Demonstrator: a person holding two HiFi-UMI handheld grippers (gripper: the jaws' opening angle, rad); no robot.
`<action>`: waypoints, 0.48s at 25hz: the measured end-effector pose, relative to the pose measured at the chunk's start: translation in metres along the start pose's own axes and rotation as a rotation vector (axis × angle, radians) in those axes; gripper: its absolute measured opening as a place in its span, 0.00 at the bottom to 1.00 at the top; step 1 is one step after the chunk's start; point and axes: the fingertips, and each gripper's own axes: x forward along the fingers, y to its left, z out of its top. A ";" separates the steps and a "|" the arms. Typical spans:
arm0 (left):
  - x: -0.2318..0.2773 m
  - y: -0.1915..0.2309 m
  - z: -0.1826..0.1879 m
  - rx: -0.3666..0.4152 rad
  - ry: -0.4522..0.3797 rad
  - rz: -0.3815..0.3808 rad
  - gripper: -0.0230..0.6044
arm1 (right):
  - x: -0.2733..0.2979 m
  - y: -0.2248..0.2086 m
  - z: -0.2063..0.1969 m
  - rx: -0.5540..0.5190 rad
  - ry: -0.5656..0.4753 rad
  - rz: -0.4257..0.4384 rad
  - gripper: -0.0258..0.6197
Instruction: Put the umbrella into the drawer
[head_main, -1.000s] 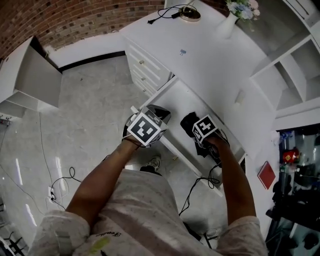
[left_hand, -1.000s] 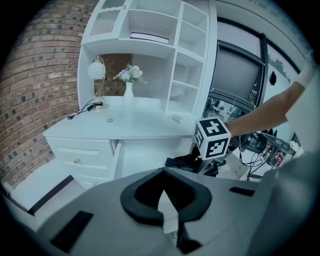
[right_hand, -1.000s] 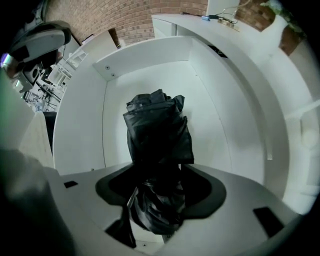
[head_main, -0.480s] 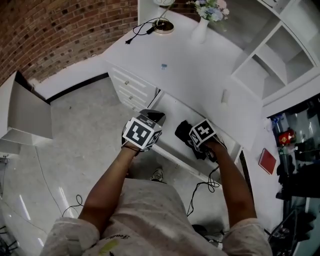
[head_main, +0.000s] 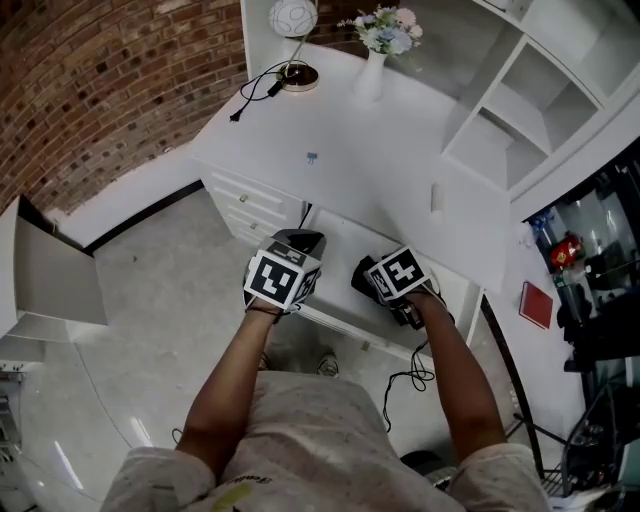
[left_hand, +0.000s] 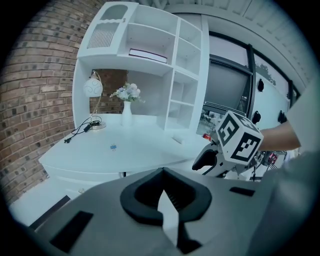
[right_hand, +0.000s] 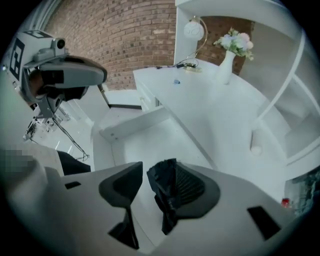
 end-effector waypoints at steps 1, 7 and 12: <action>-0.002 0.004 0.006 0.000 -0.006 0.004 0.03 | -0.007 0.001 0.010 0.020 -0.037 -0.006 0.36; -0.017 0.028 0.040 0.002 -0.075 0.035 0.03 | -0.046 0.002 0.061 0.141 -0.241 -0.035 0.36; -0.026 0.041 0.054 0.007 -0.104 0.049 0.03 | -0.075 -0.001 0.082 0.204 -0.359 -0.093 0.35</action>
